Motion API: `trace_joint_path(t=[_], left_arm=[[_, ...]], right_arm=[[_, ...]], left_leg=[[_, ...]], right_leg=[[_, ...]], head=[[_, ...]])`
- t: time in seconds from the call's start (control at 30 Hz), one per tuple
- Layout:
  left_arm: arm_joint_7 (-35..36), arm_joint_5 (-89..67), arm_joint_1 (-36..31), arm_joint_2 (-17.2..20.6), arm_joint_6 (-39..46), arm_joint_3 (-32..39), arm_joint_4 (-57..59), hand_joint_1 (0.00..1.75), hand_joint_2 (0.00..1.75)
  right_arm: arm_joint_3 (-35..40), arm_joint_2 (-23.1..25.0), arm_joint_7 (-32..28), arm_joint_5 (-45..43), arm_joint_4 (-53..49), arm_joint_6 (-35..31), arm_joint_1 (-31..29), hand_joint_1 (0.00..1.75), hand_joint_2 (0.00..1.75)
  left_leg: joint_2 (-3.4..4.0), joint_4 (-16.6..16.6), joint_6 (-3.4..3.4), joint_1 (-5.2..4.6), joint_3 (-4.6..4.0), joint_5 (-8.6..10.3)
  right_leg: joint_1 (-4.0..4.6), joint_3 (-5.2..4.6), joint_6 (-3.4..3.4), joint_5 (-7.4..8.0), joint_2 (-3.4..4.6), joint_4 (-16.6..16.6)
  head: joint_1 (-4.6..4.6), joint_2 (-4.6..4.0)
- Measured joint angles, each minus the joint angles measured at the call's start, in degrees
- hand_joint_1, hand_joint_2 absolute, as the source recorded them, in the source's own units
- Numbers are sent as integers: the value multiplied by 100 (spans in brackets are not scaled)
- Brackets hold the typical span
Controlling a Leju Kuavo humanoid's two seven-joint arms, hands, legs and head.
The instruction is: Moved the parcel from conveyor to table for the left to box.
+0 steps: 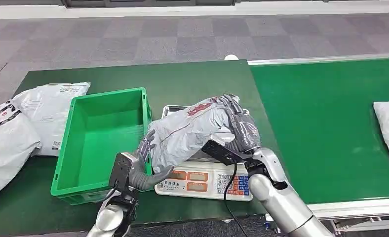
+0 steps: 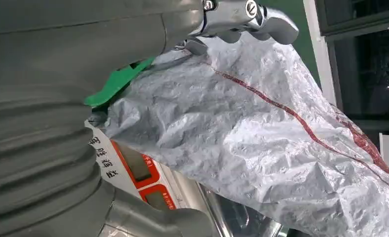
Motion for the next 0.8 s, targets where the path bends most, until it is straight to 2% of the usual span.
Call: trace_joint_path(t=[0.23,0.43,0.63,0.7,0.73,0.8], left_arm=[[0,2,0,0,20,0,0,0,175],[2,2,8,78,133,0,-33,0,175],[66,-126,-31,140,105,0,-98,0,175],[111,-207,-67,149,-32,0,-103,0,175],[125,-236,-77,157,-88,2,-105,0,175],[151,-289,-80,164,-193,13,-111,0,175]], right_arm=[[0,0,0,-87,-4,-39,6,0,175],[-203,-170,-163,-1196,-22,-237,454,0,175],[-862,-315,-599,-2664,-291,827,1359,0,175],[-1199,-369,-819,-3654,-408,1763,1668,0,175],[-1378,-391,-925,-3804,-450,2089,1796,0,175],[-1824,-393,-1010,-3442,-527,2551,1972,0,175]], left_leg=[[0,0,0,0,0,0],[-2,0,1,0,0,0],[0,0,1,-1,-8,-2],[-4,0,1,0,-12,-2],[-5,0,1,0,-15,-1],[0,-1,1,0,-18,-1]], right_leg=[[0,-2,0,1,0,0],[0,-5,0,0,-3,0],[0,-19,0,0,-1,-1],[0,-20,0,0,-5,-1],[0,-20,0,0,-6,-1],[0,-18,0,0,-3,-1]], head=[[0,0],[0,-2],[0,-2],[0,-2],[0,0],[0,0]])
